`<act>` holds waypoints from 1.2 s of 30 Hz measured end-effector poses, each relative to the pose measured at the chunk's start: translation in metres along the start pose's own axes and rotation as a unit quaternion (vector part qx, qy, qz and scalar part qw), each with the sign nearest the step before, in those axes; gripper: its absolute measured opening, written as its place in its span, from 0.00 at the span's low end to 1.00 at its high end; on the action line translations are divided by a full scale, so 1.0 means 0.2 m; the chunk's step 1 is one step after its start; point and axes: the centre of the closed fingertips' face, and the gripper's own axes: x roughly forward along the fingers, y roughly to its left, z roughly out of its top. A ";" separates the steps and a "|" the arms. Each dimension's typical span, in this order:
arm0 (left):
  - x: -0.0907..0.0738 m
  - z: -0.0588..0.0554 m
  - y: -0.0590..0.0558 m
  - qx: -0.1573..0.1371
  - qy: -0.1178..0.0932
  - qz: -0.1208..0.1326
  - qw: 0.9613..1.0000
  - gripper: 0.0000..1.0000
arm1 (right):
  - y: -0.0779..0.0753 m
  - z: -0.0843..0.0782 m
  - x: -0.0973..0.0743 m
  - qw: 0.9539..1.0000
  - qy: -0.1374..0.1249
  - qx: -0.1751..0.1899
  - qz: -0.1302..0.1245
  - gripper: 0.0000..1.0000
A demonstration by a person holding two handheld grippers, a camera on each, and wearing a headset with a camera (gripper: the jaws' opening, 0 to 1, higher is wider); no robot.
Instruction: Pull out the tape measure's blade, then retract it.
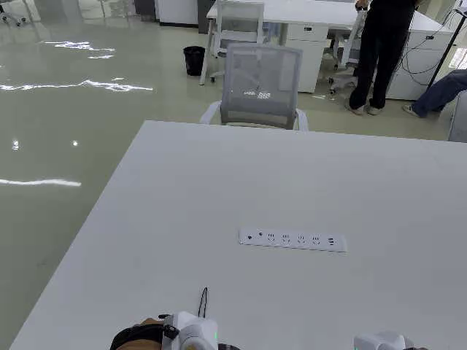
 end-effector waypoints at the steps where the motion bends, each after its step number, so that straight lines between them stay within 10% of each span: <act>1: 0.00 0.00 0.00 0.001 0.000 0.000 1.000 0.29 | 0.00 0.00 0.00 1.000 0.000 -0.001 0.000 0.10; 36: 0.01 0.00 0.00 0.000 0.000 -0.003 1.000 0.29 | -0.01 -0.11 -0.06 1.000 0.013 0.009 -0.006 0.10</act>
